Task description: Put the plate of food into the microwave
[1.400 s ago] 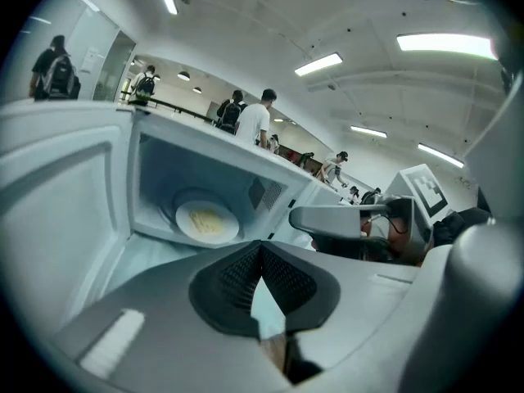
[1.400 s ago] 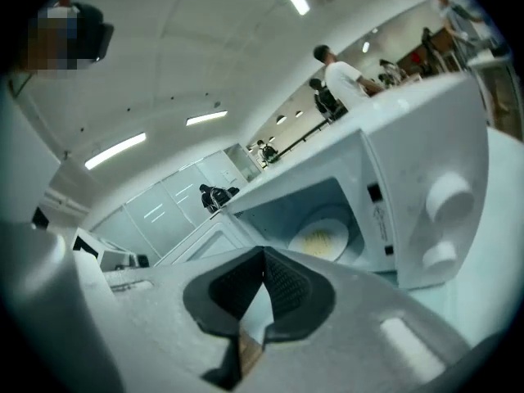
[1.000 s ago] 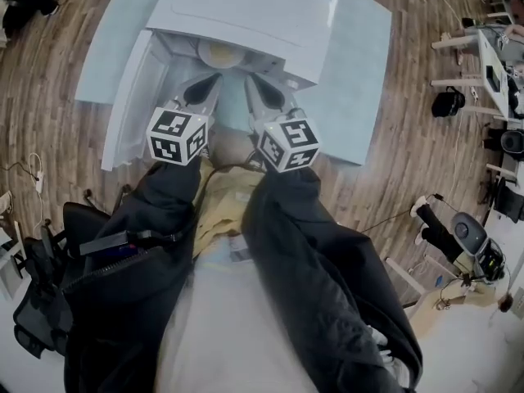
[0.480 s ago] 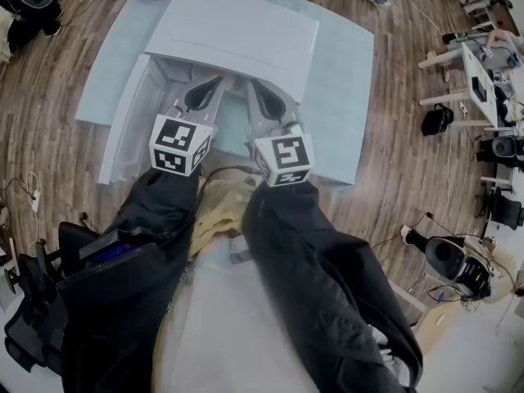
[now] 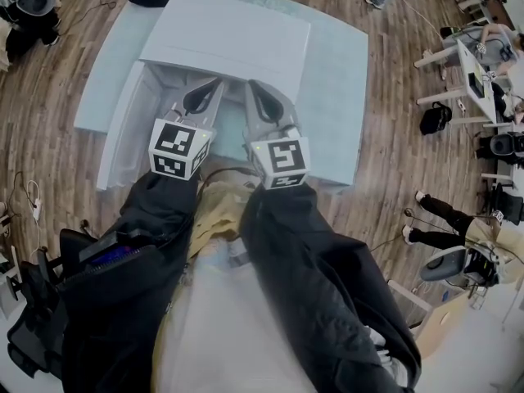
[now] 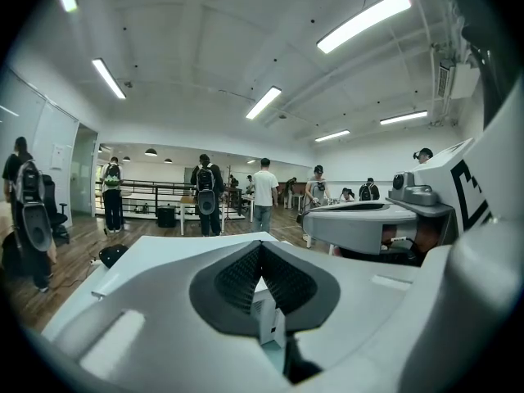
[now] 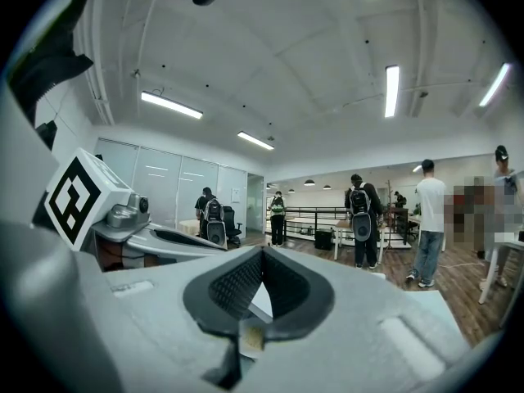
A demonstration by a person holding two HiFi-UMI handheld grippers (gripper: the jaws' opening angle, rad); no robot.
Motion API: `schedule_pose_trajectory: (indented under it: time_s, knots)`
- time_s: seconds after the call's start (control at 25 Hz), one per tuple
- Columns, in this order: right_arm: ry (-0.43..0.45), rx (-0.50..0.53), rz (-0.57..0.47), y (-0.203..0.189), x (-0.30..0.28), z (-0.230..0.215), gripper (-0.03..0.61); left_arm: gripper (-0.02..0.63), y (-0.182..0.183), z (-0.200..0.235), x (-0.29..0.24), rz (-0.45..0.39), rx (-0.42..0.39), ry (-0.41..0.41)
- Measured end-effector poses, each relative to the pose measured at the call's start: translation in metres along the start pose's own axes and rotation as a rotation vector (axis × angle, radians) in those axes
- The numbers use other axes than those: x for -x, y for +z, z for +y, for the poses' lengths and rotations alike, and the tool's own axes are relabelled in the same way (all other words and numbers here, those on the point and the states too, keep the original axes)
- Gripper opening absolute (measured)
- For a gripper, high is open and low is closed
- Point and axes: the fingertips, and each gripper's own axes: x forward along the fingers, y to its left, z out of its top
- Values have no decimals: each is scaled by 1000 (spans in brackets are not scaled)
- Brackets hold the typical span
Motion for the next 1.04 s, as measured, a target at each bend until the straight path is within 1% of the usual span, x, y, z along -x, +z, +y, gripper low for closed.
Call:
schedule_pose_trajectory:
  time_s: [0.48, 1.04]
  knots:
    - [-10, -14, 10, -5, 1, 0, -3, -2, -6, 0, -1, 17, 12, -3]
    - [3, -21, 19, -9, 0, 2, -3, -2, -14, 0, -4, 45, 26, -10]
